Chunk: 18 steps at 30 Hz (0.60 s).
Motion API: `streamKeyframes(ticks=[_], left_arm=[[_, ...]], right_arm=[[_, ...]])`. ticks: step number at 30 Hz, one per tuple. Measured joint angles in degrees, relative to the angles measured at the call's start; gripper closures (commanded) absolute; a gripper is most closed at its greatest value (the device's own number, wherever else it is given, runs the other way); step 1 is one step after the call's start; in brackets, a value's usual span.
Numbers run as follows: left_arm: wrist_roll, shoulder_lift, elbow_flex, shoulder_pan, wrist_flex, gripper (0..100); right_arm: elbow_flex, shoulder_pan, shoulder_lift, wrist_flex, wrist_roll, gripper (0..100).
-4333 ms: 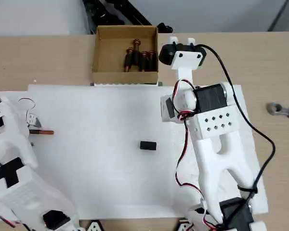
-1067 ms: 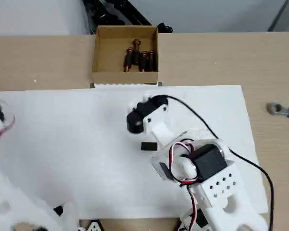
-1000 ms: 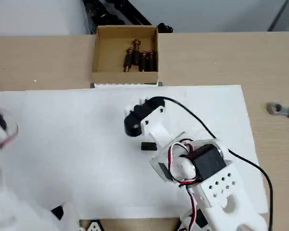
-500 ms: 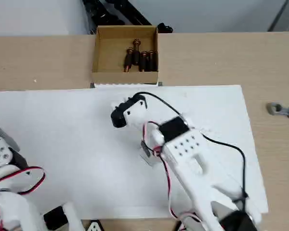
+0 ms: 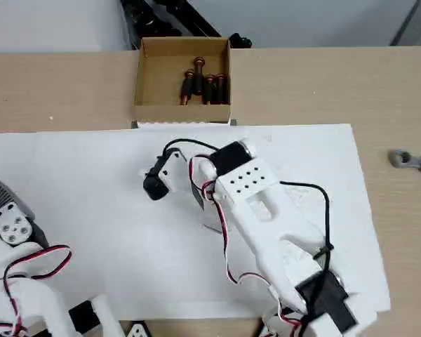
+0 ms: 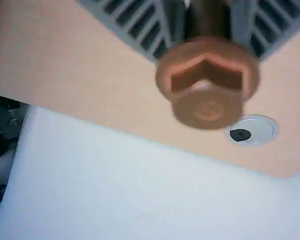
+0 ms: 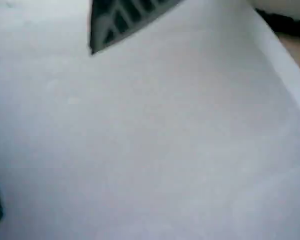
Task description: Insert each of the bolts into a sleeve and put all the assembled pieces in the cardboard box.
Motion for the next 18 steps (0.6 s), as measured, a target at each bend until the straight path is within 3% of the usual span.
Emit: streamKeyframes(ticks=[4,11,18], left_arm=[[0.0,0.0,0.3,0.0,0.0,99],[0.0,0.0,0.3,0.0,0.0,99],[0.0,0.0,0.3,0.0,0.0,99]], right_arm=[[-0.4,0.0,1.7,-1.1,2.3,83.6],[-0.4,0.0,5.0,-5.5,2.8,64.5],[-0.4,0.0,9.7,-6.0,5.4,68.2]])
